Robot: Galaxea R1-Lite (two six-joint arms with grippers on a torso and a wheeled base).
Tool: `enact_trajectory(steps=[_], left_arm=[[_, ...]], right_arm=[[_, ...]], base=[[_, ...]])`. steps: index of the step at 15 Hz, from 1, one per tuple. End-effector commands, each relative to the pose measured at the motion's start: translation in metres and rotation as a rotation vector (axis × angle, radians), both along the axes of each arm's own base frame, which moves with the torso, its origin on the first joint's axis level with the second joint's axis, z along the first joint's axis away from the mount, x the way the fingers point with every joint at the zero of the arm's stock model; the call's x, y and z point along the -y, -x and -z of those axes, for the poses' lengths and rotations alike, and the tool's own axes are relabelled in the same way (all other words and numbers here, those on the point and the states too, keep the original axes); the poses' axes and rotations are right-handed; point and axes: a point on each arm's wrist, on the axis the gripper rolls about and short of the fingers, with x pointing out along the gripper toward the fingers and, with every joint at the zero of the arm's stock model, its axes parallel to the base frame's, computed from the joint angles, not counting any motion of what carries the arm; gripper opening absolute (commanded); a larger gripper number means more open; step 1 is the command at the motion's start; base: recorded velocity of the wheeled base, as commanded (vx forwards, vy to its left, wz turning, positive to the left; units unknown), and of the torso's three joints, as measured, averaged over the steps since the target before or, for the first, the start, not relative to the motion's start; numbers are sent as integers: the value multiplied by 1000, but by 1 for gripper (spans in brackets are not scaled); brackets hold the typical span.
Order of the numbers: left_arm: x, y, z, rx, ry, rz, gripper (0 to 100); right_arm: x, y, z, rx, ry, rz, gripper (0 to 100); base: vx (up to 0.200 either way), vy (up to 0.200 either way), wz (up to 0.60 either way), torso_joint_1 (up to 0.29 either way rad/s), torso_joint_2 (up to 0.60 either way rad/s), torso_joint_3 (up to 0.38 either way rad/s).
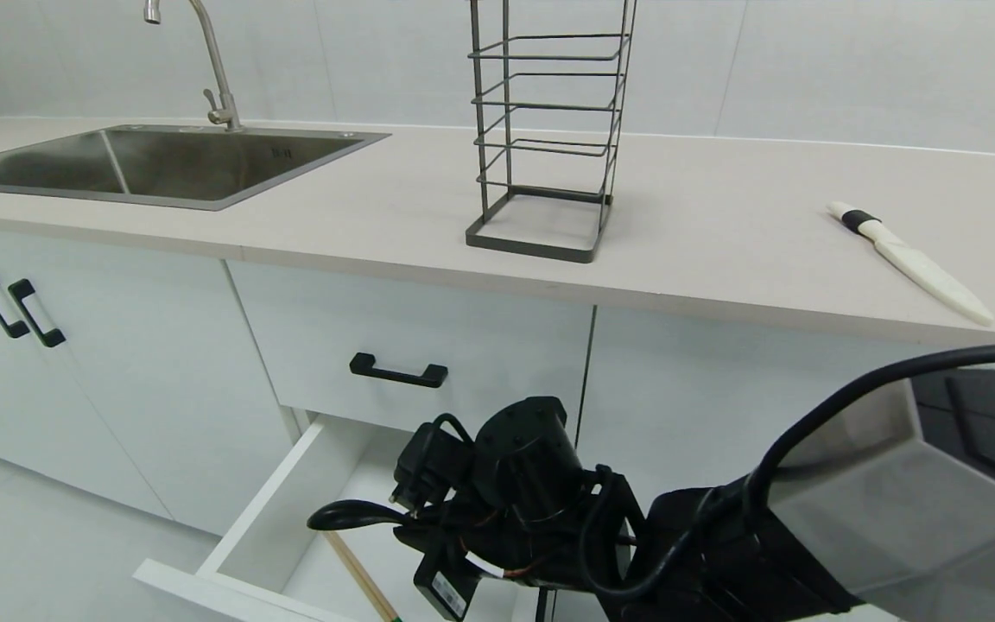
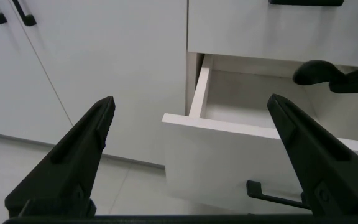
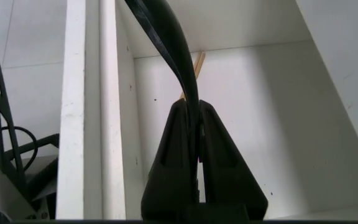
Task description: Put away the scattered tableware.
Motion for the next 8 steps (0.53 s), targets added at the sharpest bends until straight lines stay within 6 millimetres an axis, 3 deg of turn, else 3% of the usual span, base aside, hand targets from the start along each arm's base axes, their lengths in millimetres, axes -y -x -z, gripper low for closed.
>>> enact_trajectory(steps=[1, 5, 8], left_arm=[[0, 0, 0, 0, 0, 0, 100], [0, 0, 0, 0, 0, 0, 100], [0, 0, 0, 0, 0, 0, 100]], right_arm=[[-6, -5, 12, -9, 14, 1, 0], [-17, -13, 16, -6, 16, 2, 0], [-15, -17, 38, -59, 95, 13, 0]], base=[[0, 0, 0, 0, 0, 0], [0, 0, 0, 0, 0, 0], [0, 0, 0, 0, 0, 0]])
